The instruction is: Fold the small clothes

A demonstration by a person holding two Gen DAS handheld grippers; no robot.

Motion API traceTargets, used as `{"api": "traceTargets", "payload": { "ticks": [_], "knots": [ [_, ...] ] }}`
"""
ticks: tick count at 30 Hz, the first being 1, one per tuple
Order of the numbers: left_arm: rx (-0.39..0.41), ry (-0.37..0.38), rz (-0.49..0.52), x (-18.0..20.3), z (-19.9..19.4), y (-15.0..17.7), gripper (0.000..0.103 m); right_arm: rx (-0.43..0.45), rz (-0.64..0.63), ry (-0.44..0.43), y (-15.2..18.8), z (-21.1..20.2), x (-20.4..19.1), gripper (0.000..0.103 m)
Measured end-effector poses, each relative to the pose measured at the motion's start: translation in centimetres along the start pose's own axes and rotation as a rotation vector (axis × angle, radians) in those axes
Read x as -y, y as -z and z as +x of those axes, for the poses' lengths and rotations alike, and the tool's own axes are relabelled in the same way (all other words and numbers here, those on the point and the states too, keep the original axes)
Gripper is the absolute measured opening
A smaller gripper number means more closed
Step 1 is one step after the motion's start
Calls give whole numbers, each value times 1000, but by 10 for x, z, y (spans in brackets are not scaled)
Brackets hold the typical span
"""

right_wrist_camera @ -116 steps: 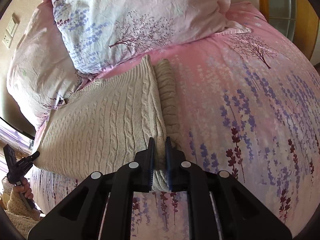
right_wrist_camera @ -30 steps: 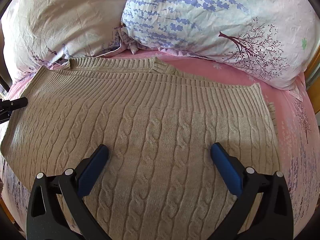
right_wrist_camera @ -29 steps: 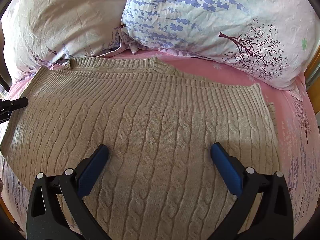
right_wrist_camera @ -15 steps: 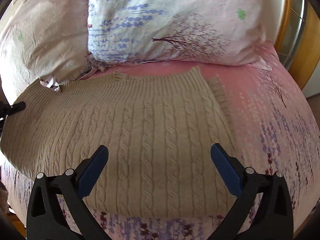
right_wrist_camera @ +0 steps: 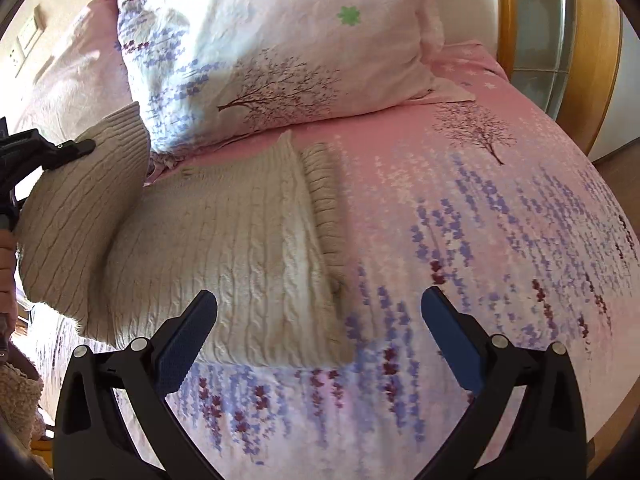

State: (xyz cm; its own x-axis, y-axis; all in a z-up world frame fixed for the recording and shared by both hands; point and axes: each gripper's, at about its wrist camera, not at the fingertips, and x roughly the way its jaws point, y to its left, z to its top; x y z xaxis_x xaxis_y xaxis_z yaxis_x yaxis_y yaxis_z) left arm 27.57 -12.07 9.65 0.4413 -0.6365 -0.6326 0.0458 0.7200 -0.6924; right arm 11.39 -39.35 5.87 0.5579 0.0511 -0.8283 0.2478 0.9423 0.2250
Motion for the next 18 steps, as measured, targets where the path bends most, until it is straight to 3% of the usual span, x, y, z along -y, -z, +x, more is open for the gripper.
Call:
{"api": "traceTargets", "payload": {
  "ticks": [4,9,13,14,16,17,18],
  "knots": [
    [-49,20,3,33,40,19,18,-19,82,24,6,-6,41,102],
    [-125,17,85,75,87,42,18,-27,150,57,18,-16,76,102],
    [-227,8,77,85,130,63,21,-33,173,79,25,-22,93,102],
    [-252,35,47,83,136,67,24,-35,177,82,26,-23,97,102],
    [-285,168,-21,83,138,72,27,-31,185,82,27,-27,101,102],
    [-281,198,-29,84,133,71,31,-29,193,75,25,-28,105,102],
    [-262,208,-16,84,124,69,43,-28,204,58,22,-28,107,102]
  ]
}}
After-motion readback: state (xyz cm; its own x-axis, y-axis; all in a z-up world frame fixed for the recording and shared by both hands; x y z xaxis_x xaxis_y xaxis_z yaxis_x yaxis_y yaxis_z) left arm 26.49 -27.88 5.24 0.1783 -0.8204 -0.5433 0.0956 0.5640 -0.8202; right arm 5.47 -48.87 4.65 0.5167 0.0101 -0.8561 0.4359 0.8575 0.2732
